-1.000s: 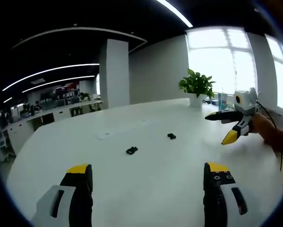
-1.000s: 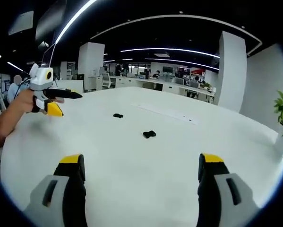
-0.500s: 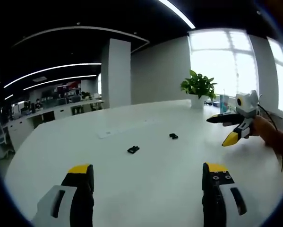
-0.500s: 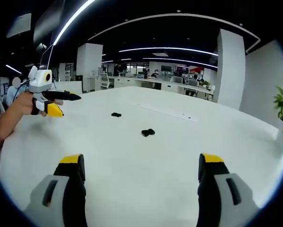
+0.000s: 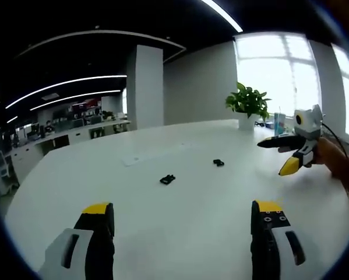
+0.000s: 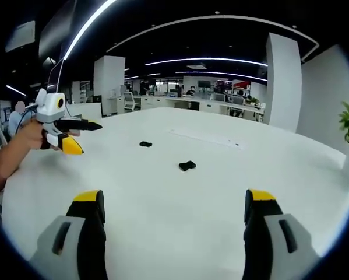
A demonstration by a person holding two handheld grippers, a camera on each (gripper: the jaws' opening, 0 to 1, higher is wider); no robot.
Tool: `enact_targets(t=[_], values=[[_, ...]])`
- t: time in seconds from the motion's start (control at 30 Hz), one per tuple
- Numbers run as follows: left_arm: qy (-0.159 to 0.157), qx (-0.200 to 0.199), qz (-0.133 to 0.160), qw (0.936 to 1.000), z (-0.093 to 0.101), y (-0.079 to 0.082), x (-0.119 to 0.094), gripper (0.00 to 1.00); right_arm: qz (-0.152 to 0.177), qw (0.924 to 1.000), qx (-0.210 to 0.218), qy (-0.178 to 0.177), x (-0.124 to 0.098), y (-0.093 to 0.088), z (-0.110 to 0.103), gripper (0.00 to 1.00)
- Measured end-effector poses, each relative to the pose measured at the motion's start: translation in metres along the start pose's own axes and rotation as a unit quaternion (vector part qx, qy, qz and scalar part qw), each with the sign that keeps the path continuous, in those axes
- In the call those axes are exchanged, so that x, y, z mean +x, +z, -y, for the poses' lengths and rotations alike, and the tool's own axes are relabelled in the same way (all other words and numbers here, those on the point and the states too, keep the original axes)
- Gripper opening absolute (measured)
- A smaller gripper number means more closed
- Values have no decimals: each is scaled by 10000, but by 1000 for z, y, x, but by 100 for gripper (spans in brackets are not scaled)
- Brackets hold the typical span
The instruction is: Snap the two parts of the plastic buckle together until the buckle closes and remains connected.
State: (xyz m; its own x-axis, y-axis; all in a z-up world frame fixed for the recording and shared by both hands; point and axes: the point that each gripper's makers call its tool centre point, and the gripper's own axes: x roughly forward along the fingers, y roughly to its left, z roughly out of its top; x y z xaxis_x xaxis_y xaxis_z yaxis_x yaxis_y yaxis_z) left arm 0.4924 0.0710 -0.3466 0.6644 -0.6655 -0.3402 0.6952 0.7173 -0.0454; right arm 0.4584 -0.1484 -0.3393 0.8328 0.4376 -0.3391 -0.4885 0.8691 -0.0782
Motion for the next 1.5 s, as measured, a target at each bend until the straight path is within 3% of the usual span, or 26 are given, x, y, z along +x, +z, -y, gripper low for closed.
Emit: enact_targets(t=[0.13, 0.5, 0.57, 0.73, 1.0, 1.5], values=[[-24, 19, -39, 10000, -1, -5, 6, 99, -4, 10000, -40, 42, 7, 1, 0, 99], [-35, -150, 89, 9998, -14, 3, 23, 99, -167, 9997, -192, 20, 26, -3, 1, 99], [58, -112, 119, 9999, -17, 6, 26, 99, -58, 9997, -141, -174, 26, 3, 9, 100], [188, 48, 95, 9998, -21, 5, 32, 99, -19, 9997, 71, -219, 33, 7, 19, 97], [58, 52, 25, 10000, -19, 0, 35, 96, -93, 9995, 48, -290, 36, 3, 20, 96], [168, -8, 70, 9998, -23, 8, 36, 99, -26, 9991, 111, -406, 47, 14, 22, 95]])
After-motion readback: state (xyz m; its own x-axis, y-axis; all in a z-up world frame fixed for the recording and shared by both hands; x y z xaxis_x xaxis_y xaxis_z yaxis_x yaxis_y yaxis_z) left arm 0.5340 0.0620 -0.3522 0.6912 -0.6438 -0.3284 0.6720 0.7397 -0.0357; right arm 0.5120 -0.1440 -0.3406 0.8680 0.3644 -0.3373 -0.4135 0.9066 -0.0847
